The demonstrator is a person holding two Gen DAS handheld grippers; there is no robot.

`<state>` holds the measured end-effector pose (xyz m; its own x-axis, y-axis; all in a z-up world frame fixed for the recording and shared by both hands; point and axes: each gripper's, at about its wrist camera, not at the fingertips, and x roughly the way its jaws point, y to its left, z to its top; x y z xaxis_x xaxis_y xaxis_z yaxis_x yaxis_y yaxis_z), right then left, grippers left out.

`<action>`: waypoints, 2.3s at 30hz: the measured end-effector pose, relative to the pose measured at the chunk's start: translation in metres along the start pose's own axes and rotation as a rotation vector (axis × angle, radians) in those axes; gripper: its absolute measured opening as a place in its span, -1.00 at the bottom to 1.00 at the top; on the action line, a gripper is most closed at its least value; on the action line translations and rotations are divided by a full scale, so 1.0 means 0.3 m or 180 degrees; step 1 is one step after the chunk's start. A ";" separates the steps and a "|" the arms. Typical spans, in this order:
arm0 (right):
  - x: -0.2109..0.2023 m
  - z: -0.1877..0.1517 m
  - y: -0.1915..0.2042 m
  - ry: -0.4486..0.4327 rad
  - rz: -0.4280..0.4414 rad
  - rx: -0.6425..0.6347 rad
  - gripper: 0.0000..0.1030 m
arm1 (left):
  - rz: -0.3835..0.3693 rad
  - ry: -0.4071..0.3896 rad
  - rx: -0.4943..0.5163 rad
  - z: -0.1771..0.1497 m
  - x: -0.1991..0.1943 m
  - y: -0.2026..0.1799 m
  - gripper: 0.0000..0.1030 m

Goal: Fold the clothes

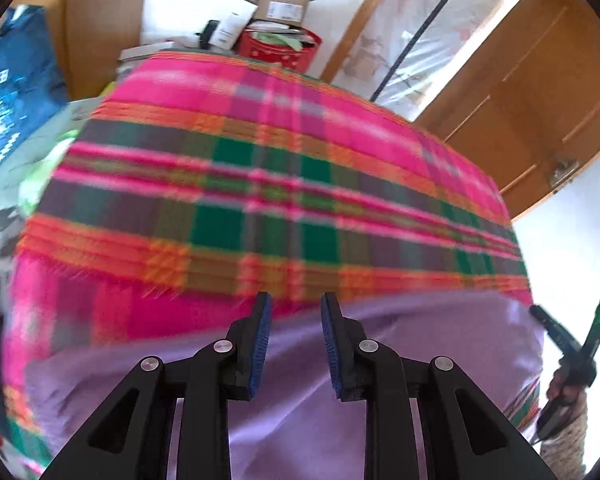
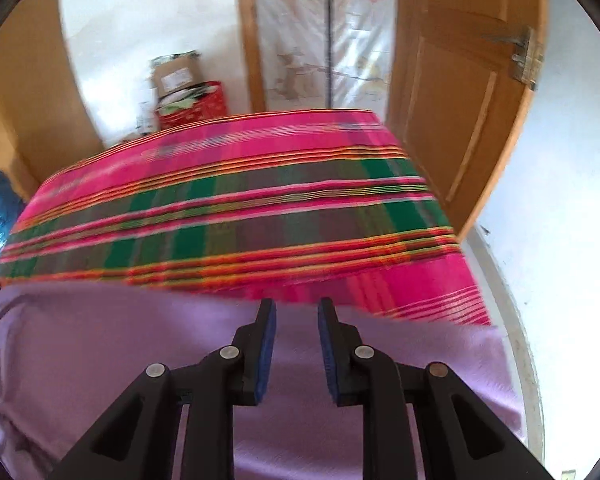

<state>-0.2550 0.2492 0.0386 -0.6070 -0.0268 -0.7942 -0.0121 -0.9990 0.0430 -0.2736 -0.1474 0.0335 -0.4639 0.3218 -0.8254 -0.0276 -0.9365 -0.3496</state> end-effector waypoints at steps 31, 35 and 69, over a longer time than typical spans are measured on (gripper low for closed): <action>0.127 -0.032 0.813 0.0319 0.0912 -0.1419 -0.55 | 0.0202 -0.0244 -0.0379 0.026 -0.011 0.299 -0.49; 0.163 0.017 0.827 0.0318 0.0932 -0.1324 -0.53 | 0.0224 -0.0258 -0.0383 0.038 -0.001 0.301 -0.49; -0.159 -0.372 0.741 0.0769 0.2097 -0.1155 -0.65 | 0.0488 0.0127 -0.0384 -0.422 -0.254 0.271 -0.49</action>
<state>-0.1402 0.0246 0.0183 -0.2092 -0.5827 -0.7853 0.5754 -0.7227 0.3829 -0.1285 -0.2304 0.0119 -0.4191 0.1841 -0.8891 0.1481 -0.9523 -0.2669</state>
